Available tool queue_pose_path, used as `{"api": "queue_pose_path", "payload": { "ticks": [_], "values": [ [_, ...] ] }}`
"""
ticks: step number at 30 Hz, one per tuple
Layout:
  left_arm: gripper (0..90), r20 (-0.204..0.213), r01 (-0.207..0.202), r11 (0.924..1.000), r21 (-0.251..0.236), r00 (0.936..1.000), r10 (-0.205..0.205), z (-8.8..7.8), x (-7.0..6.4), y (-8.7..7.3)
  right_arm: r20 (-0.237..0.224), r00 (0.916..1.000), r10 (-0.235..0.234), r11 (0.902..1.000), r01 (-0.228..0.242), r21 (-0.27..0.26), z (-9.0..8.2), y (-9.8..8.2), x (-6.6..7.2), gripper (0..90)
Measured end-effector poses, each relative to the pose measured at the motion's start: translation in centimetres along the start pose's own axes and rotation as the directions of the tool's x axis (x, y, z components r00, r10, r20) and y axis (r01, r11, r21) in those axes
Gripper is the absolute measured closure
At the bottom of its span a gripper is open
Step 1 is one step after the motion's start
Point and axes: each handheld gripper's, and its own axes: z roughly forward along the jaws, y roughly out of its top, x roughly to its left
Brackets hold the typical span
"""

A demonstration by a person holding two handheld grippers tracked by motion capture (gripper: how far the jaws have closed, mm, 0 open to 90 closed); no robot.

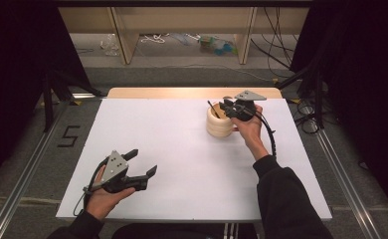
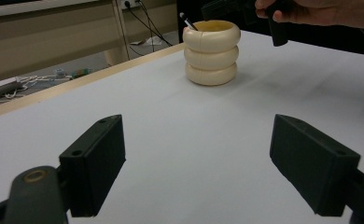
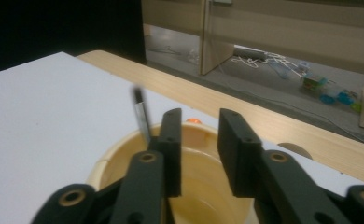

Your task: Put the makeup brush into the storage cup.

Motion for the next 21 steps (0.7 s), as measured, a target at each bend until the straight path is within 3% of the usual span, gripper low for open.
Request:
{"api": "queue_pose_path", "payload": {
  "ticks": [6,10,13,21],
  "values": [
    [18.1,-0.001,0.0,1.0,0.0,1.0,0.0,0.0,0.0,0.0,0.01,0.9984,0.056,0.9978,-0.056,-0.036,-0.6,0.8,0.1,54.2],
    [18.1,-0.002,0.002,1.0,-0.002,1.0,-0.002,0.0,0.0,0.0,0.019,0.9982,0.056,0.9978,-0.055,-0.035,-1.1,1.1,0.3,49.6],
    [18.1,-0.002,0.001,1.0,-0.001,1.0,-0.001,0.0,0.0,0.0,0.009,0.9962,0.087,0.9957,-0.087,-0.034,-1.4,1.3,0.6,44.4],
    [18.1,-0.004,-0.001,1.0,-0.001,1.0,0.001,0.0,0.1,0.0,-0.007,0.9961,0.088,0.9958,-0.088,-0.024,-2.6,2.0,1.1,33.7]
  ]
}}
